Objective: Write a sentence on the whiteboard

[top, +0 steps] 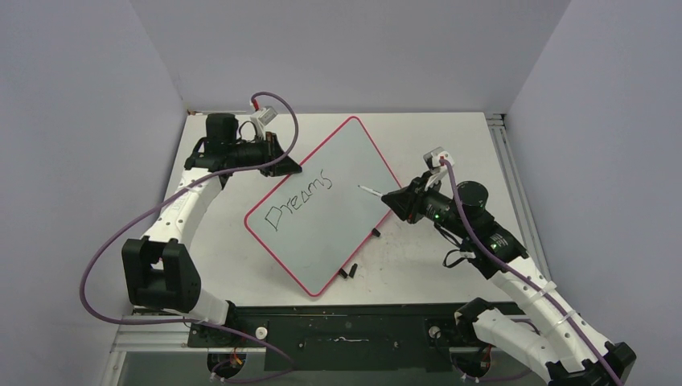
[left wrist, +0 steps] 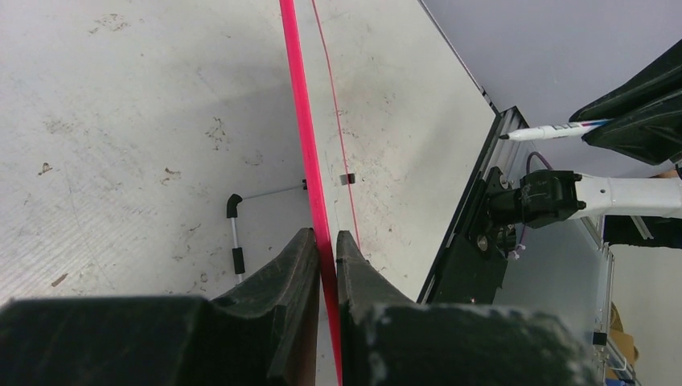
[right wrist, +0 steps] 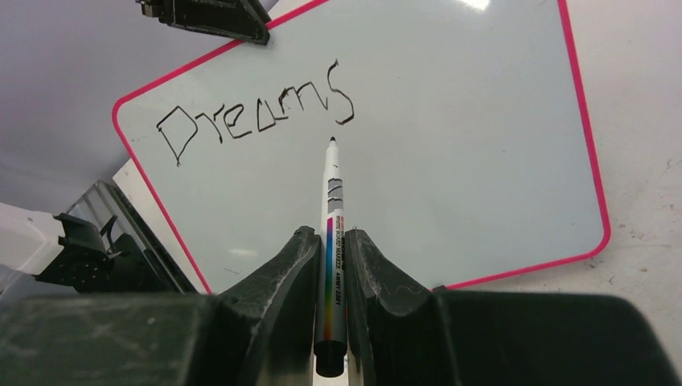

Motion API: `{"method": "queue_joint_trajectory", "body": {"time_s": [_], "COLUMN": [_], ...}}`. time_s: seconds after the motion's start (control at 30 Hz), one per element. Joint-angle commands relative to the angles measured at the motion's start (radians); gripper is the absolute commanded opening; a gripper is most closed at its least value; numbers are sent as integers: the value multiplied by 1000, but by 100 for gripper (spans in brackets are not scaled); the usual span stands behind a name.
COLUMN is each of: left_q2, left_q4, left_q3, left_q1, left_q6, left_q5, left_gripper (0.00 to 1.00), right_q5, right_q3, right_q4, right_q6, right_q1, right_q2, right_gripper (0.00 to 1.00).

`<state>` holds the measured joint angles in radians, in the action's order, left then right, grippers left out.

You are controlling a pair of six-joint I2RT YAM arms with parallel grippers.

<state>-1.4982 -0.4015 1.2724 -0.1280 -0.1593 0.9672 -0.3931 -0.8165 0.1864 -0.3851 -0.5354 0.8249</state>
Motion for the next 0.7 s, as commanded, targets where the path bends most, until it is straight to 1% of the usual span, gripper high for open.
{"method": "queue_joint_trajectory", "body": {"time_s": [0.0, 0.13, 0.23, 0.43, 0.6, 0.67], "left_q2": [36, 42, 47, 43, 49, 49], "left_q4": [-87, -64, -51, -44, -37, -34], "left_q3": [5, -21, -49, -55, -66, -68], "left_q1": [-9, -10, -10, -10, -10, -10], "left_q6": [65, 70, 73, 67, 67, 64], "left_q5": [105, 104, 91, 81, 76, 78], "left_gripper": [0, 0, 0, 0, 0, 0], "right_q5": [52, 74, 88, 79, 27, -7], "right_q3": [18, 54, 69, 68, 96, 85], "right_q4": [-138, -271, -331, -427, -580, -600], "right_q6": [52, 83, 107, 155, 178, 178], "right_q1": [3, -4, -9, -12, 0, 12], "right_q2": [2, 38, 69, 158, 234, 275], "right_gripper": [5, 5, 5, 5, 5, 5]}}
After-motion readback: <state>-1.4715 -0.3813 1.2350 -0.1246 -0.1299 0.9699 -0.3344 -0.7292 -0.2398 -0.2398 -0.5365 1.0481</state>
